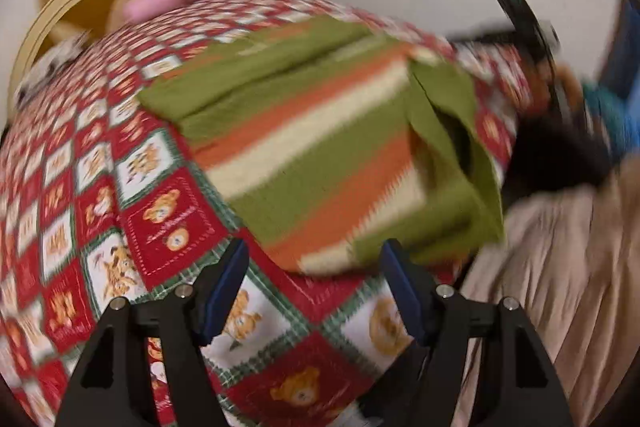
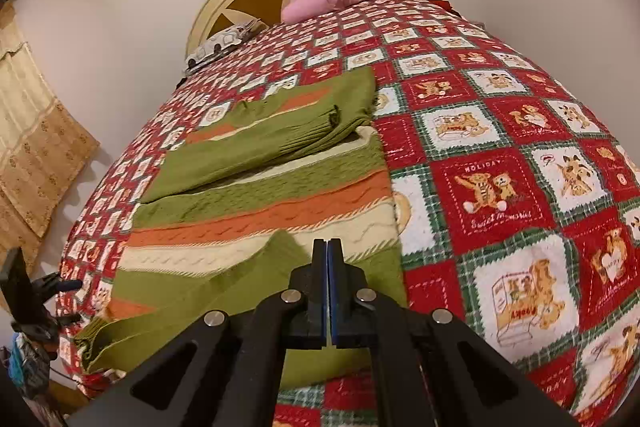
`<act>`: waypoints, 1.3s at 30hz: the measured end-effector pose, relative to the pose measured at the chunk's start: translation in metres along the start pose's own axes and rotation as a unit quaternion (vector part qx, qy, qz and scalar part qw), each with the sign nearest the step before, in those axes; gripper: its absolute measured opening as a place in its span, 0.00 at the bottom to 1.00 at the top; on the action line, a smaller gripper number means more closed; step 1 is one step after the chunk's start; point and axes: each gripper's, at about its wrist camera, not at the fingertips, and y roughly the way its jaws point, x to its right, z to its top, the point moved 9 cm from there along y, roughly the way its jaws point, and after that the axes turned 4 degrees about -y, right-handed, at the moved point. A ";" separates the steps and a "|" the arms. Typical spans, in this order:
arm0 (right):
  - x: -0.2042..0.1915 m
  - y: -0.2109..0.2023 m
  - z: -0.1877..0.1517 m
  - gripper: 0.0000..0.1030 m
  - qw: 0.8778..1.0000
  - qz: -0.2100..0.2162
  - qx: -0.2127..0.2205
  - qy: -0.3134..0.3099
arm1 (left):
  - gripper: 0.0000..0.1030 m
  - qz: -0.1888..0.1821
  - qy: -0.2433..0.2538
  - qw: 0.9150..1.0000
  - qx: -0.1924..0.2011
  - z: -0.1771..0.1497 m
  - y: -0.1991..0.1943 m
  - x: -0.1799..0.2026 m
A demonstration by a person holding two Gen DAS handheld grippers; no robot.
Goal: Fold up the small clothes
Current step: 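Grasp the ribbed hem with the left tool while the right tool grasps it too, lifting toward the collar, then carry the hem over toward the collar with both tools and lay it down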
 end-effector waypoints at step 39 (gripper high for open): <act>-0.031 0.044 0.019 0.11 0.993 -0.017 -0.031 -0.111 | 0.24 -0.129 -0.044 0.990 0.027 0.040 0.055 0.004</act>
